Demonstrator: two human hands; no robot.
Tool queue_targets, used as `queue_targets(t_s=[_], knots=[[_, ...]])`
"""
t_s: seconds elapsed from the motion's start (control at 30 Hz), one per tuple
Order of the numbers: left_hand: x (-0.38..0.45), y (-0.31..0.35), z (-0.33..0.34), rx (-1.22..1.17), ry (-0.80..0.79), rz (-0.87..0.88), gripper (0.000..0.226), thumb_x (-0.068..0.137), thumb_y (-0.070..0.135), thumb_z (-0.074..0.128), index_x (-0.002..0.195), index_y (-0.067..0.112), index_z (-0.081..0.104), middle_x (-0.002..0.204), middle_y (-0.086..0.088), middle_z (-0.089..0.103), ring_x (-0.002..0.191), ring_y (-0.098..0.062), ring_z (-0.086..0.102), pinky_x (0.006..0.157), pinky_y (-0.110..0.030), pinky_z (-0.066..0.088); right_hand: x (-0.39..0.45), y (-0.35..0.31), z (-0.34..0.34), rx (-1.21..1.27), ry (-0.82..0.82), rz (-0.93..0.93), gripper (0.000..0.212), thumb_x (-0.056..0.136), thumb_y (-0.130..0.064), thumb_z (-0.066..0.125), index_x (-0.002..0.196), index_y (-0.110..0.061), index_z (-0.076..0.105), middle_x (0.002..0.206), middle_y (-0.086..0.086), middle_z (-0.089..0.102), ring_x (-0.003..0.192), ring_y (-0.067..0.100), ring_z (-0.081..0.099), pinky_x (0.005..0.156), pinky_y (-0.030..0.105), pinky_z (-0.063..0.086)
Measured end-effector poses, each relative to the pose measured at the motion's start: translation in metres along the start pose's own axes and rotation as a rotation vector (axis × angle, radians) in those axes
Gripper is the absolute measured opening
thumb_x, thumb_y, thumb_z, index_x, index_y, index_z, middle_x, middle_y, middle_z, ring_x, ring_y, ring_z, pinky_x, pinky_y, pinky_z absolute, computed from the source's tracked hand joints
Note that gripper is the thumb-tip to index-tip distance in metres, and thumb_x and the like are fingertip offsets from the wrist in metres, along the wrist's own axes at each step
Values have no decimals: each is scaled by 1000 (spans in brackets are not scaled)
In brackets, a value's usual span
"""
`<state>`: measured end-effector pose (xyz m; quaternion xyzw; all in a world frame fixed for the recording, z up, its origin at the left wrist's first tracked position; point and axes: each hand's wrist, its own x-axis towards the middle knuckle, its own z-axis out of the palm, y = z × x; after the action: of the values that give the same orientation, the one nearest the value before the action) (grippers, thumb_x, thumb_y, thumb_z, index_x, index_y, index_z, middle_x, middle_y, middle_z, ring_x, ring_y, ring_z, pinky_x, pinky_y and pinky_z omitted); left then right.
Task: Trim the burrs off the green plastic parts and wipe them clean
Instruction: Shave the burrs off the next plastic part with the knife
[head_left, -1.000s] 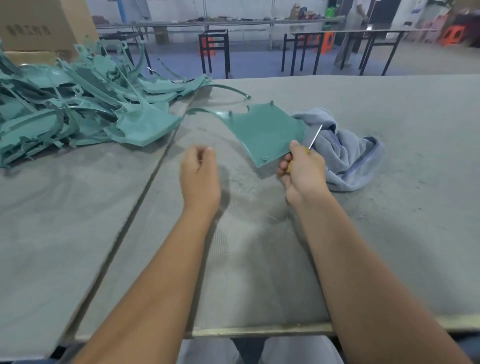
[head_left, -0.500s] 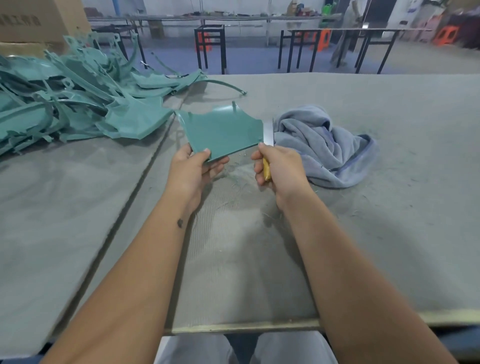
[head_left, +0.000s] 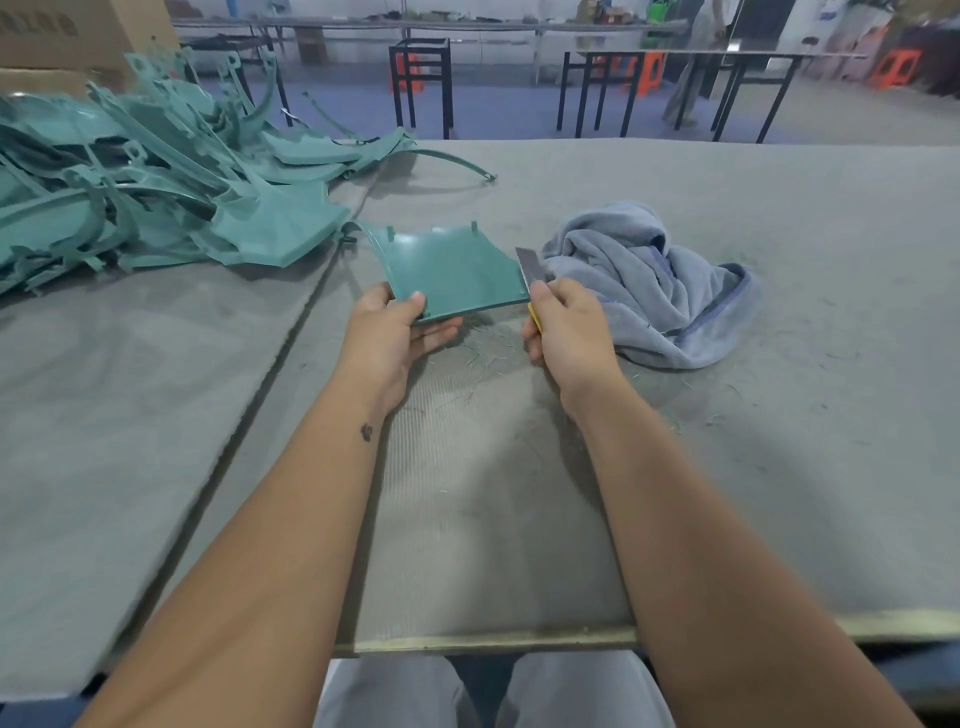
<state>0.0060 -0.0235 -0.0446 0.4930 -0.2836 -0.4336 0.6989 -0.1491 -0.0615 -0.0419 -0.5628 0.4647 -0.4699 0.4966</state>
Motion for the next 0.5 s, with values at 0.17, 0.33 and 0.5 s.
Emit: queue_targets(t_s=[0.17, 0.33, 0.5], knots=[[0, -4, 13, 121, 97, 40, 14, 101, 10, 46, 113, 8, 53, 88, -9, 68, 55, -15, 69, 51, -21, 54, -3, 1, -1, -9, 42, -46, 31, 101, -26, 45, 73, -13, 44, 57, 1, 45, 38, 5, 32, 39, 16, 29], [-3, -4, 12, -16, -2, 64, 16, 101, 8, 47, 116, 6, 53, 91, -11, 70, 63, -19, 72, 56, -22, 56, -4, 1, -2, 96, 46, -51, 33, 101, -25, 47, 70, -12, 49, 52, 1, 37, 43, 9, 28, 42, 19, 25], [-1, 0, 12, -176, -10, 31, 18, 103, 7, 40, 104, 13, 57, 94, -8, 69, 66, -18, 72, 61, -23, 56, -4, 2, -3, 132, 34, -112, 32, 101, -26, 46, 72, -17, 55, 51, -4, 54, 43, 10, 43, 43, 20, 38]])
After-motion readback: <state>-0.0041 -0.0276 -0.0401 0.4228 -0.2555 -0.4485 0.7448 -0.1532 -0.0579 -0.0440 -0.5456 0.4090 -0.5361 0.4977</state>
